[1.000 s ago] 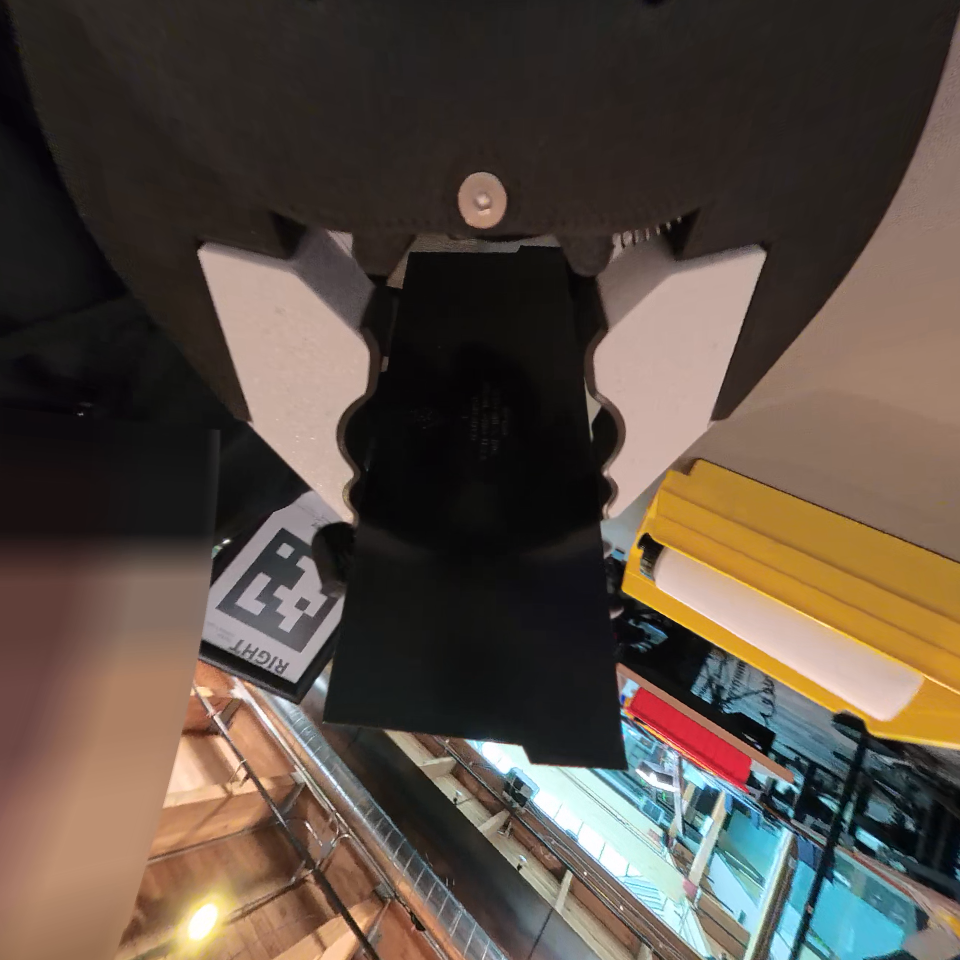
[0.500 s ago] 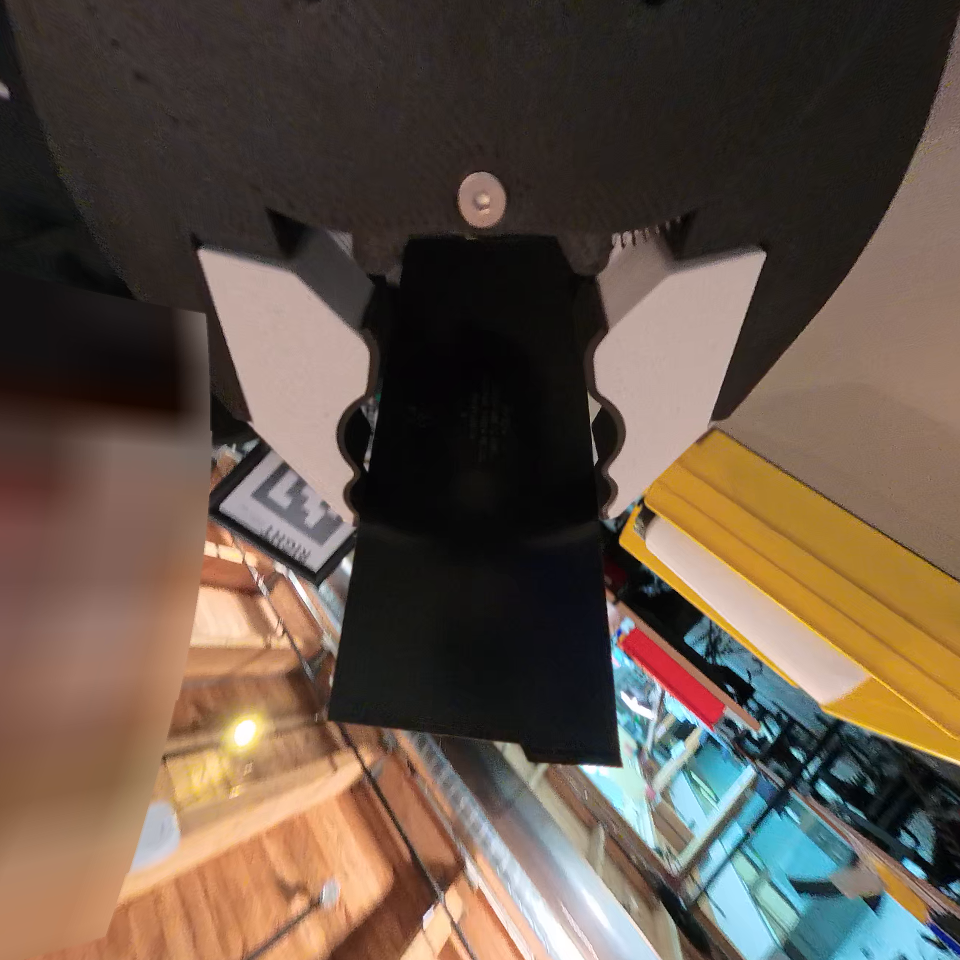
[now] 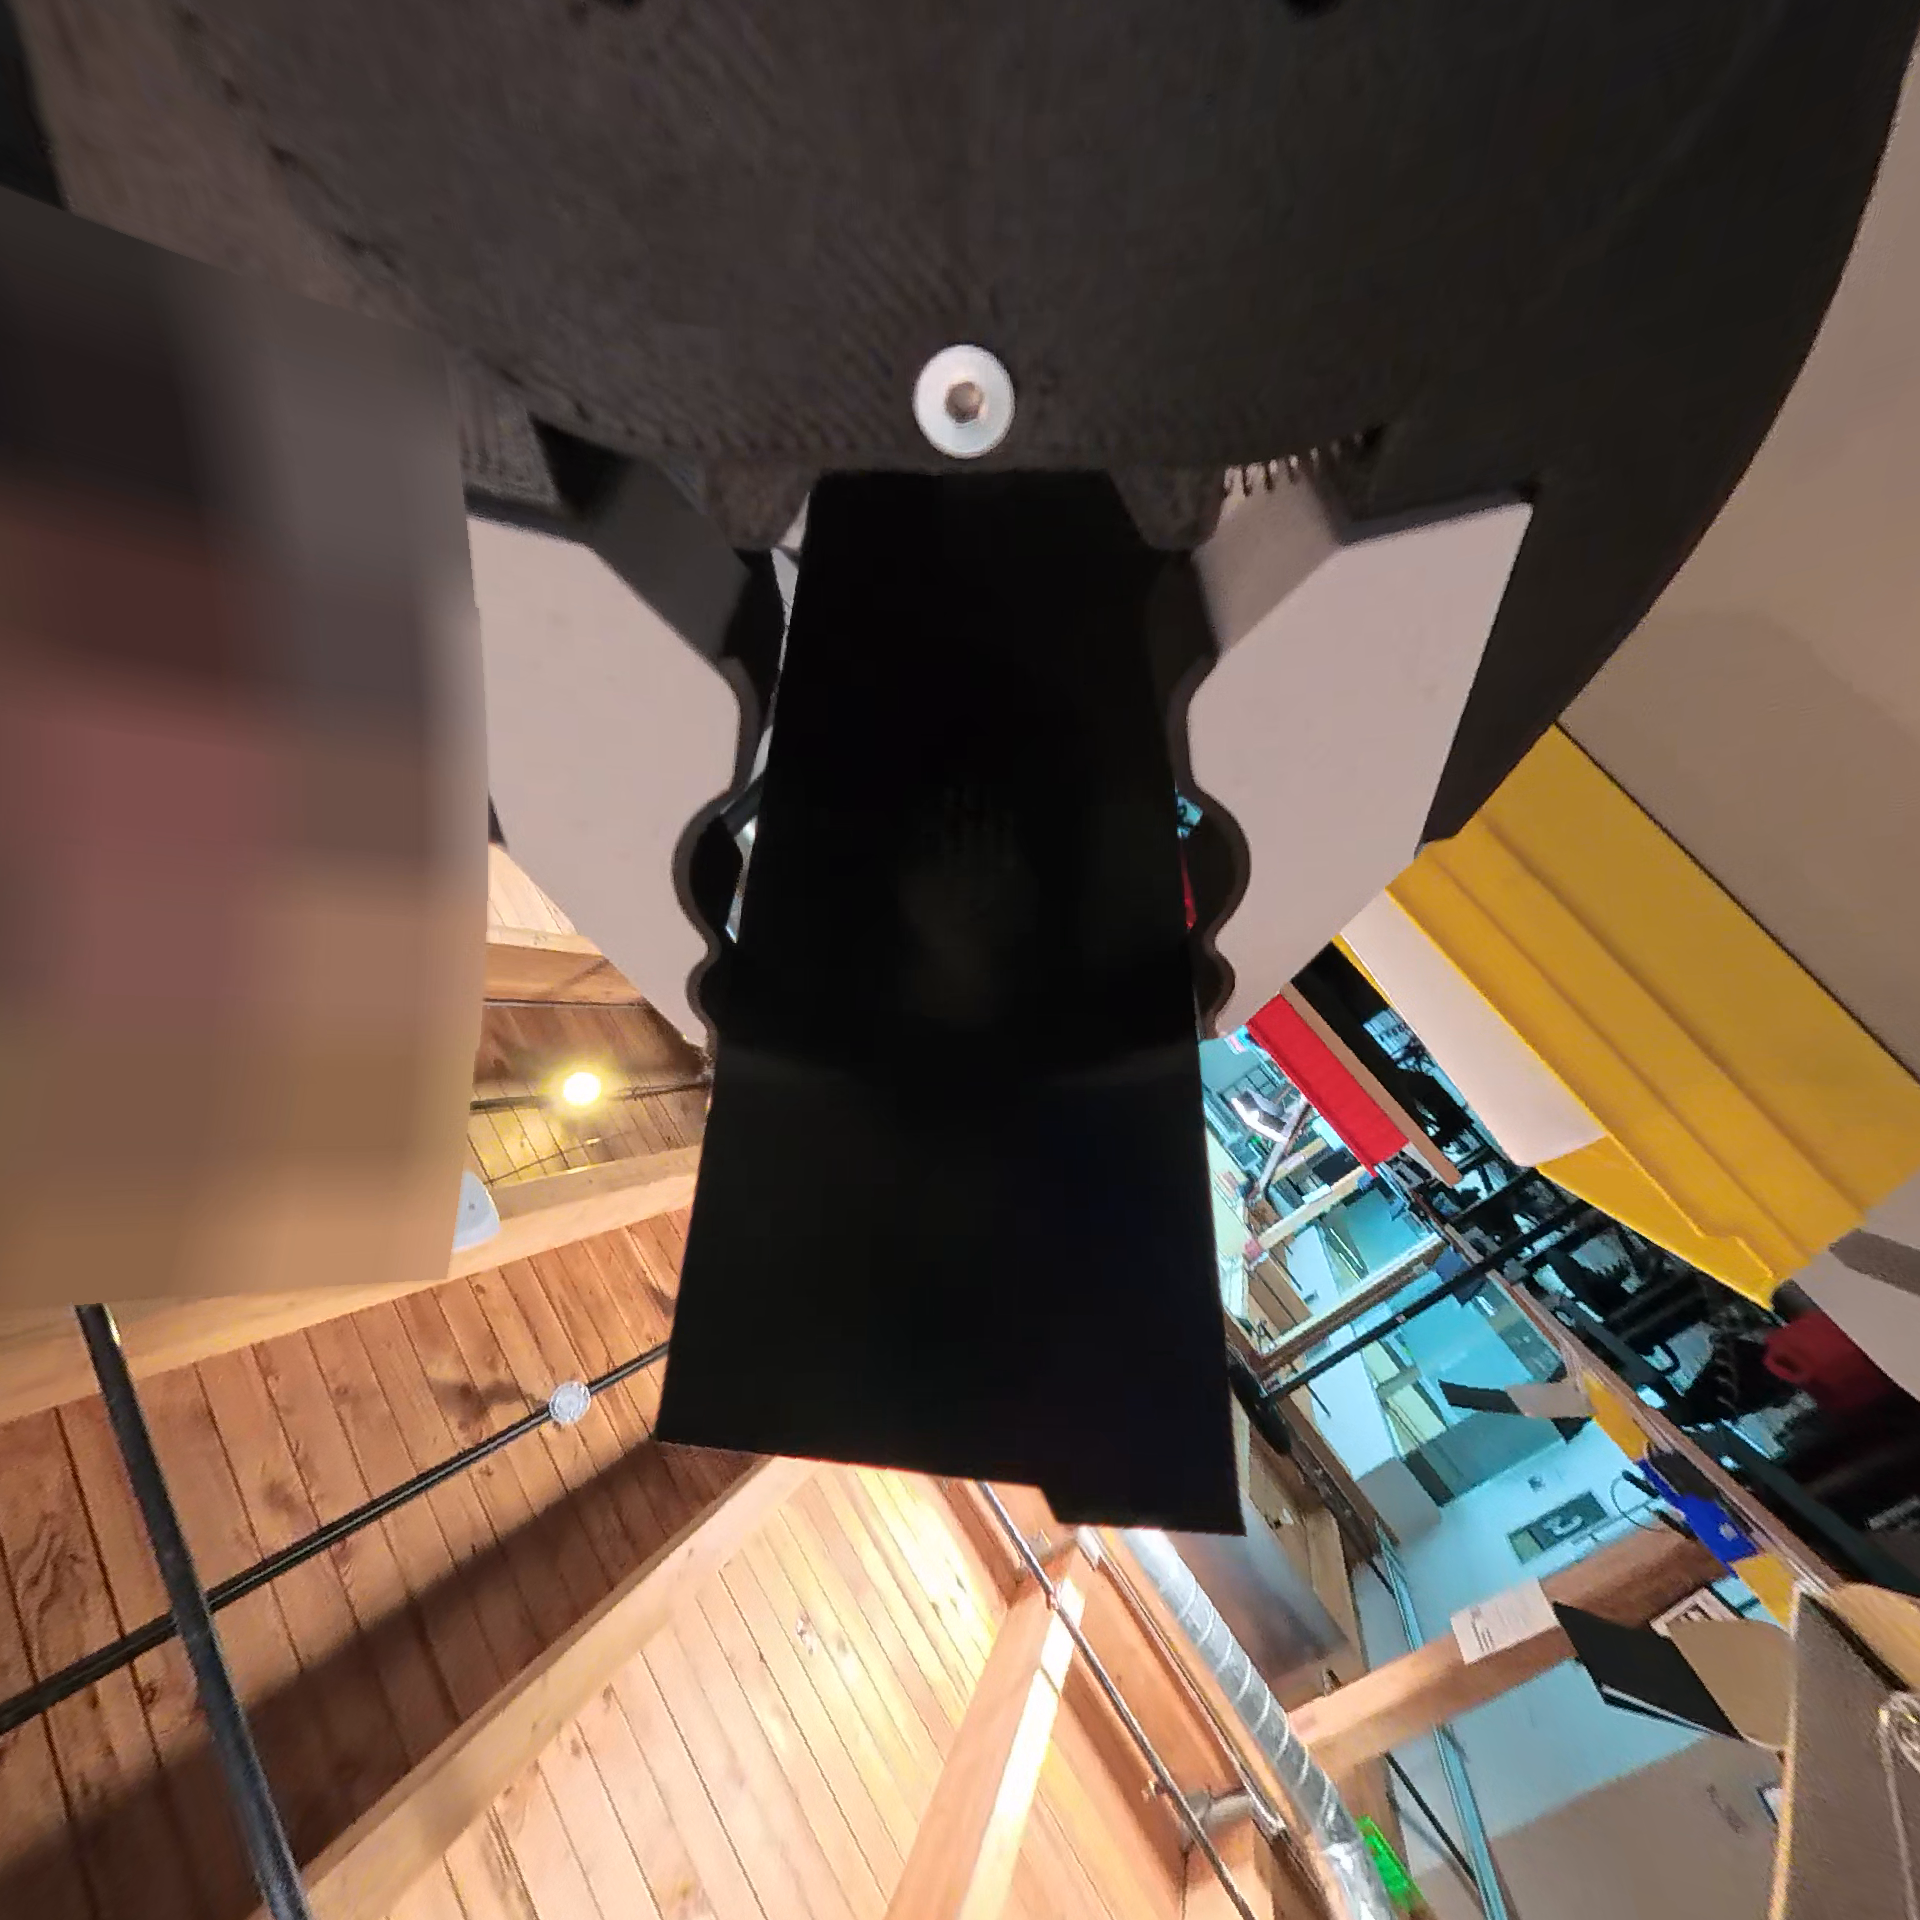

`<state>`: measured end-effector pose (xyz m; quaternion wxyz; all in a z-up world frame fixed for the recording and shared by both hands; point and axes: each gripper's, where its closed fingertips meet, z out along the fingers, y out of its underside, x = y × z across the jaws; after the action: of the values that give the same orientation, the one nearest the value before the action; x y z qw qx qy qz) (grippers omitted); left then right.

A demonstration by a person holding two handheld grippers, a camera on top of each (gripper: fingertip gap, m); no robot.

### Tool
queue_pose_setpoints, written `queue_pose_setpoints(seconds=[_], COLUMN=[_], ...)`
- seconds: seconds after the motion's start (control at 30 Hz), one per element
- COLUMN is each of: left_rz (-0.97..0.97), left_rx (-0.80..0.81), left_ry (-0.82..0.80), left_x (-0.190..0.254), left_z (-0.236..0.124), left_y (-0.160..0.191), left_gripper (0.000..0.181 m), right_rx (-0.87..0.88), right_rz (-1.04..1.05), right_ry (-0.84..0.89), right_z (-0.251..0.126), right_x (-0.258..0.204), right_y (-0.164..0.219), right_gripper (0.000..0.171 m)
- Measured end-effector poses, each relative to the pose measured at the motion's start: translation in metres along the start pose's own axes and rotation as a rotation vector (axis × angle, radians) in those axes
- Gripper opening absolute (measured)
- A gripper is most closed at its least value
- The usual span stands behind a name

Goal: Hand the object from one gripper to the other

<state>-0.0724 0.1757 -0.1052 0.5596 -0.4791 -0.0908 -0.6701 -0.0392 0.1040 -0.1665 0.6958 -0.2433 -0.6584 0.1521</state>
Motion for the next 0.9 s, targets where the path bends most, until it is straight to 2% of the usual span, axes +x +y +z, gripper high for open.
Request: queue_pose_setpoints(seconds=[0.1,0.2,0.4,0.57,0.7,0.8,0.9], left_rz=[-0.019,-0.043,-0.100,-0.021,0.291,0.699,1.084], left_rx=[0.023,0.054,0.049,-0.046,-0.189,-0.331,-0.524], left_ry=[0.011,0.030,0.029,-0.097,-0.331,-0.532,-0.651], left_x=[0.000,-0.001,-0.010,-0.026,-0.041,-0.046,-0.045], left_z=[-0.002,-0.004,-0.006,-0.014,-0.033,-0.044,-0.043], left_y=[-0.001,-0.002,0.001,0.017,0.030,0.026,0.029], left_gripper=[0.087,0.087,0.083,0.087,0.086,0.088,0.087], right_rx=[-0.014,-0.018,-0.067,-0.115,-0.157,-0.176,-0.216], right_rz=[0.041,0.043,0.113,0.254,0.415,0.495,0.532], right_ry=[0.049,0.075,0.062,-0.030,-0.265,-0.448,-0.617], right_z=[-0.004,-0.008,-0.012,-0.017,-0.025,-0.034,-0.041], right_x=[0.017,0.026,0.049,0.081,0.093,0.096,0.097], right_y=[0.006,0.008,0.021,0.040,0.053,0.058,0.062], right_gripper=[0.030,0.005,0.000,0.000,0.000,0.000,0.000])
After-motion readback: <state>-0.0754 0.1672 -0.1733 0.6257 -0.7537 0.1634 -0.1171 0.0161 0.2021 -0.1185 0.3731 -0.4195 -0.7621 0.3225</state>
